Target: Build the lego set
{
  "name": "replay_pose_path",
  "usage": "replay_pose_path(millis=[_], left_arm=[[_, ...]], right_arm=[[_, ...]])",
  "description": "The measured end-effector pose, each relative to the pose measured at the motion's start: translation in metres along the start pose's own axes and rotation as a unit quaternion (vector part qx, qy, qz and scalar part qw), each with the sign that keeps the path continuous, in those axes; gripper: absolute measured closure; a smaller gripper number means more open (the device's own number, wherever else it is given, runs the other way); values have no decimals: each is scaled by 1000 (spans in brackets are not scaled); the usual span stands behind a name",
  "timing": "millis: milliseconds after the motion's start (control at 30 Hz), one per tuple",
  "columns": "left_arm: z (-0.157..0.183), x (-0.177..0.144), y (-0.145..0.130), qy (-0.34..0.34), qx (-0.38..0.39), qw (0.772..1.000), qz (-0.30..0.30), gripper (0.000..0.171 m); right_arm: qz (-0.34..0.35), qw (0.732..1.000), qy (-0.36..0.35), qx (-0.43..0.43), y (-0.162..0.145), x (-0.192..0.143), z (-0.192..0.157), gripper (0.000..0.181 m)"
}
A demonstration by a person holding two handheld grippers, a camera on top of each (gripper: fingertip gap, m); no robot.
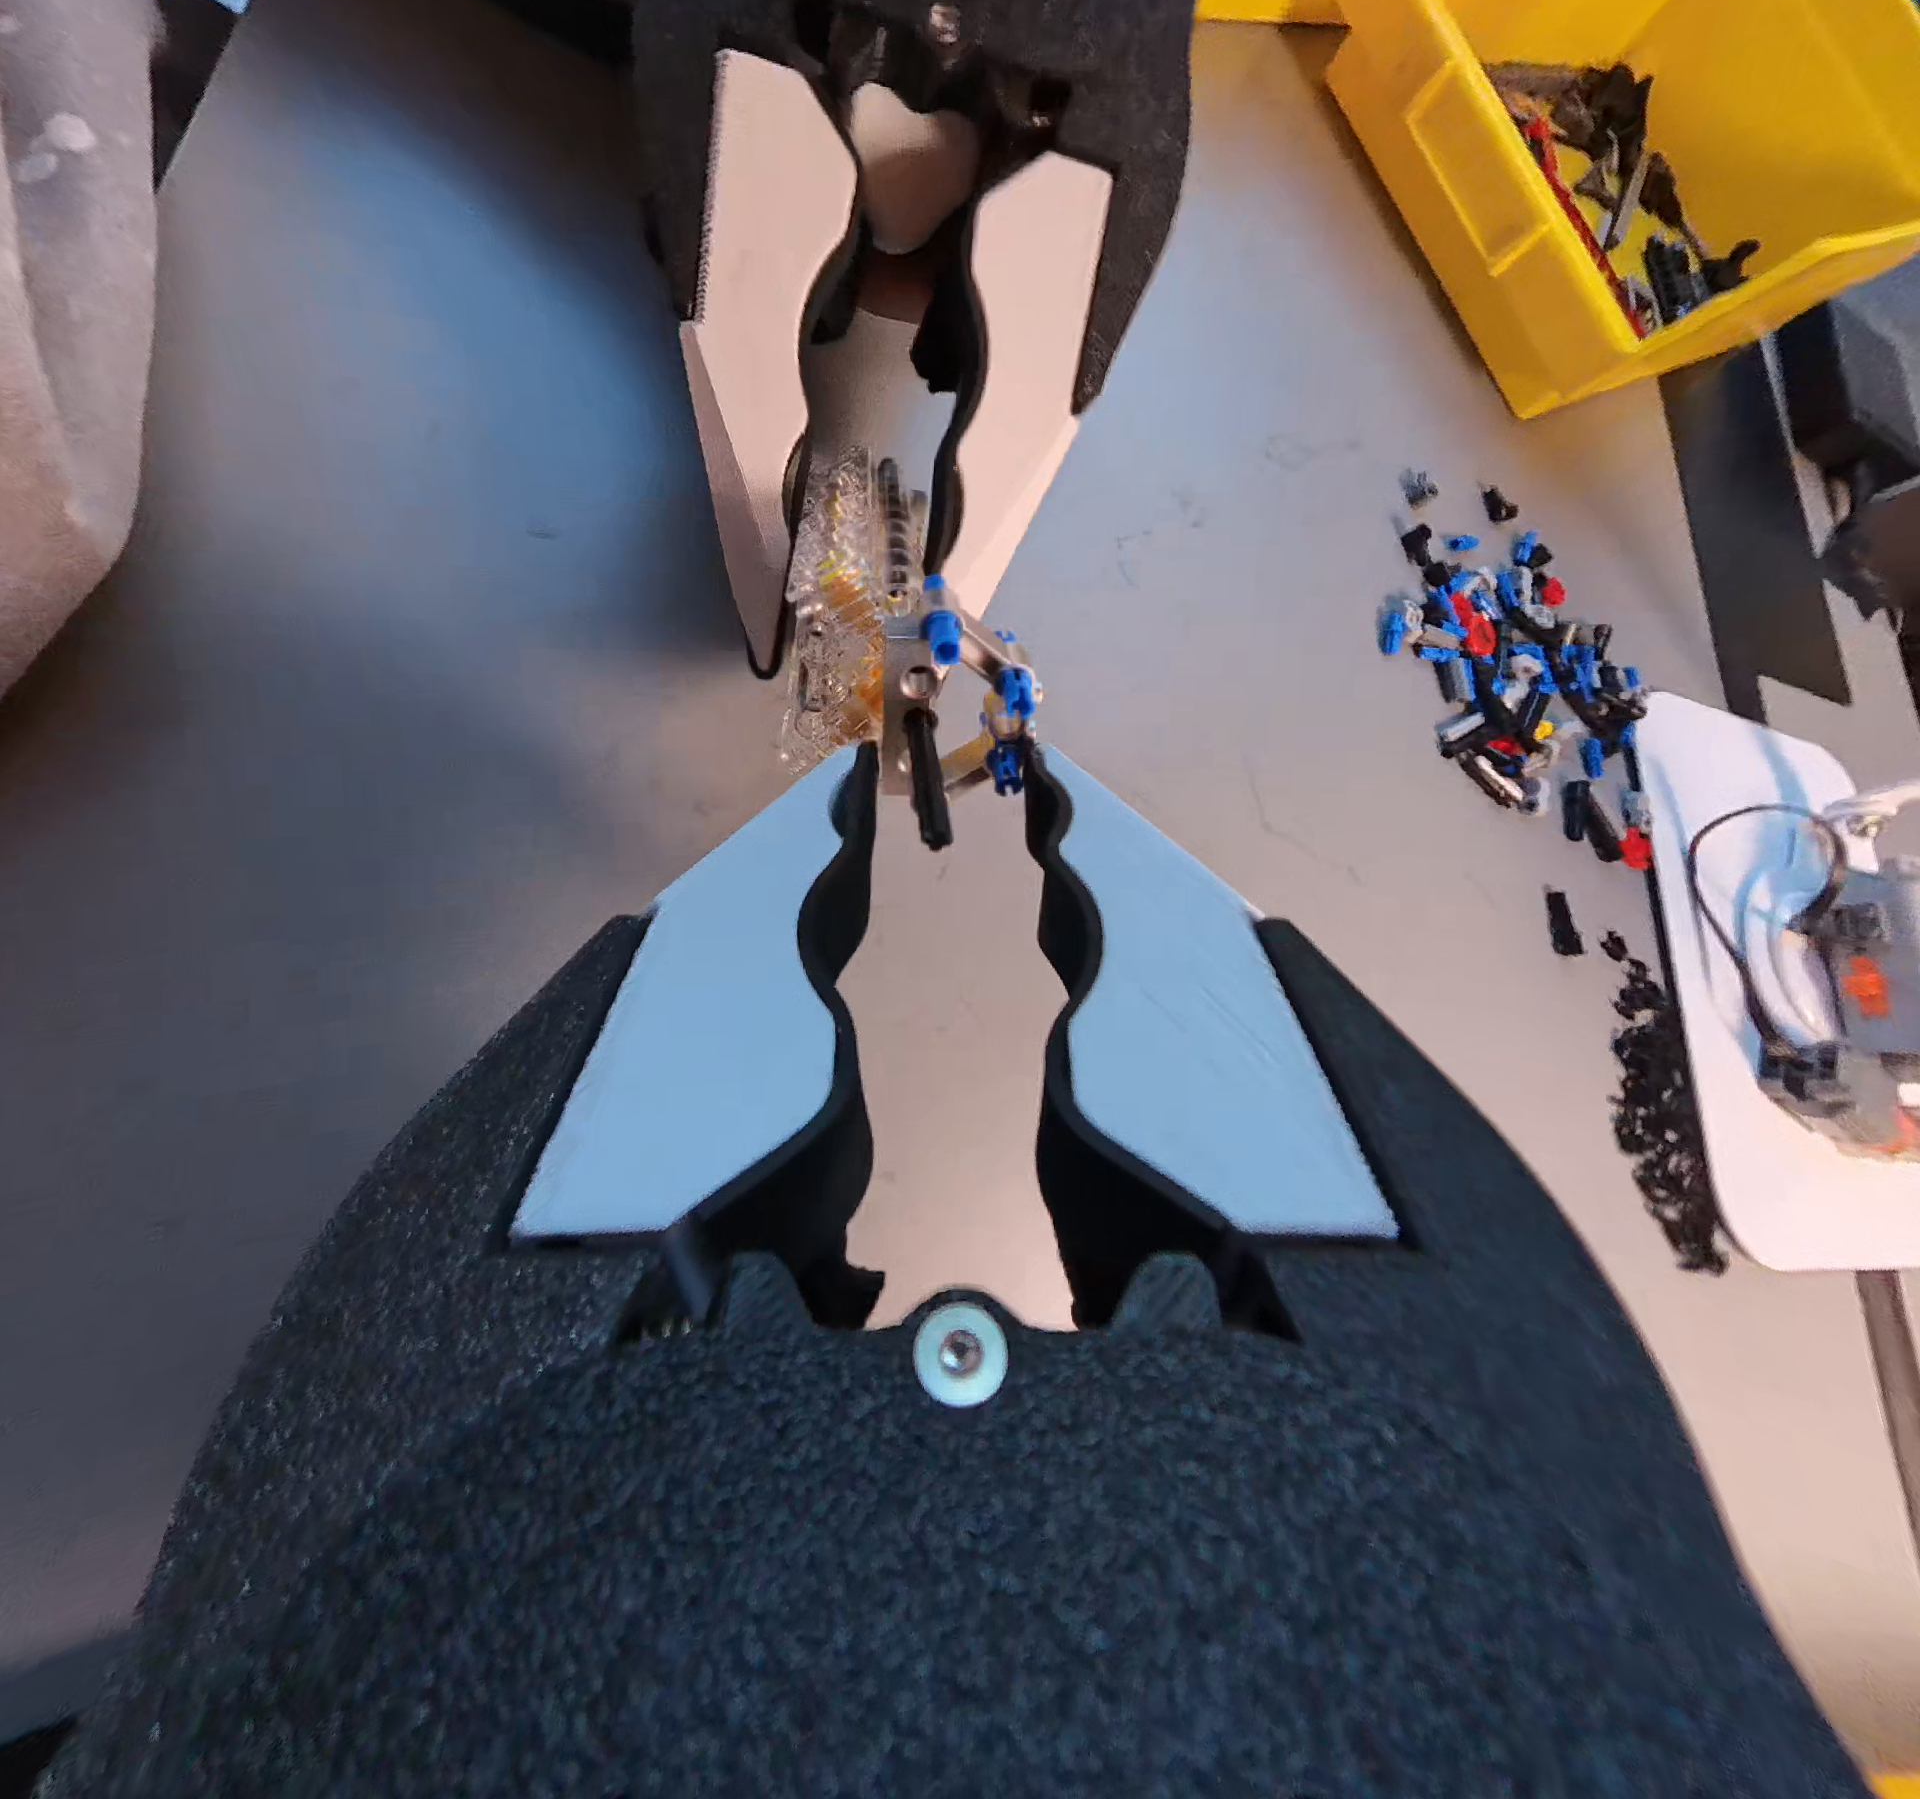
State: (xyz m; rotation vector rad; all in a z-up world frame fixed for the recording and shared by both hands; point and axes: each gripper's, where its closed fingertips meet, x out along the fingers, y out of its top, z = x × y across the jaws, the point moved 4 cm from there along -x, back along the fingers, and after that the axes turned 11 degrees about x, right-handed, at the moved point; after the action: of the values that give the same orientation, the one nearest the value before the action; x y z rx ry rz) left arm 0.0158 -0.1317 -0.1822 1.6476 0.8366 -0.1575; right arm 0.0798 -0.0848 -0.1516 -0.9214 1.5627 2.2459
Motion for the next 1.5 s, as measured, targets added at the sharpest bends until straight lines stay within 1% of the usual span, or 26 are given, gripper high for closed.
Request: replay_pose_path(millis=[67,133,267,333,367,433,500,567,633,700,767,833,900,967,1033,1100,1133,1200,1267,1300,1333,1400,1433,1500], left_arm=[[-3,-1,0,18,10,1000,-2,148],[-2,1,-2,22,13,1000,-10,148],[-1,1,-2,34,34,999,-16,148],[-1,1,-3,45,52,997,-25,148],[-1,2,-3,49,59,997,-30,148],[-2,3,-5,63,80,994,-47,148],[-2,4,-7,78,106,989,-66,148],[-3,5,-8,95,128,984,-84,148],[-4,5,-10,117,156,975,-107,148],[-5,6,-12,131,179,967,-126,146],[-5,5,-13,138,186,964,-131,146],[-6,4,-13,131,164,970,-120,148],[-8,2,-11,121,136,978,-101,148],[-8,0,-9,99,99,987,-76,148],[-9,-3,-5,87,71,993,-49,148],[-11,-6,-2,88,59,994,-34,148],[-13,-7,-2,95,59,993,-34,147],[-17,-10,-3,116,71,990,-44,146],[-20,-13,-4,145,98,983,-64,146],[-21,-14,-4,160,117,977,-75,146],[-22,-14,-3,175,139,971,-86,146],[-22,-13,-1,202,191,955,-108,146],[-21,-13,0,213,218,945,-120,146],[-19,-11,0,226,261,928,-143,146]], right_arm=[[6,999,-8,33,2,-3,3,155],[12,998,0,63,2,-4,0,154],[12,988,44,146,-2,-7,-8,134],[0,976,55,213,-6,-8,-7,124],[1,966,59,254,-7,-7,-6,120],[9,933,75,353,-8,-6,-3,121],[23,895,95,434,-9,-4,-1,128],[34,867,109,484,-11,-1,2,135],[36,857,121,500,-11,1,1,144],[27,863,111,492,-12,4,1,148],[30,875,107,471,-9,6,1,153],[40,899,102,423,-5,6,1,166],[45,932,84,350,-2,6,1,171],[43,959,70,272,2,3,1,178],[41,976,61,203,7,0,0,181],[37,983,56,172,12,-4,2,181],[32,982,61,178,15,-6,3,180],[33,974,65,214,20,-11,9,170],[46,955,45,289,24,-16,22,155],[50,940,49,333,24,-16,26,144],[50,923,65,375,23,-13,27,125],[29,890,106,442,15,-2,22,103],[25,876,118,467,11,4,21,107],[40,858,144,491,10,11,18,136]])
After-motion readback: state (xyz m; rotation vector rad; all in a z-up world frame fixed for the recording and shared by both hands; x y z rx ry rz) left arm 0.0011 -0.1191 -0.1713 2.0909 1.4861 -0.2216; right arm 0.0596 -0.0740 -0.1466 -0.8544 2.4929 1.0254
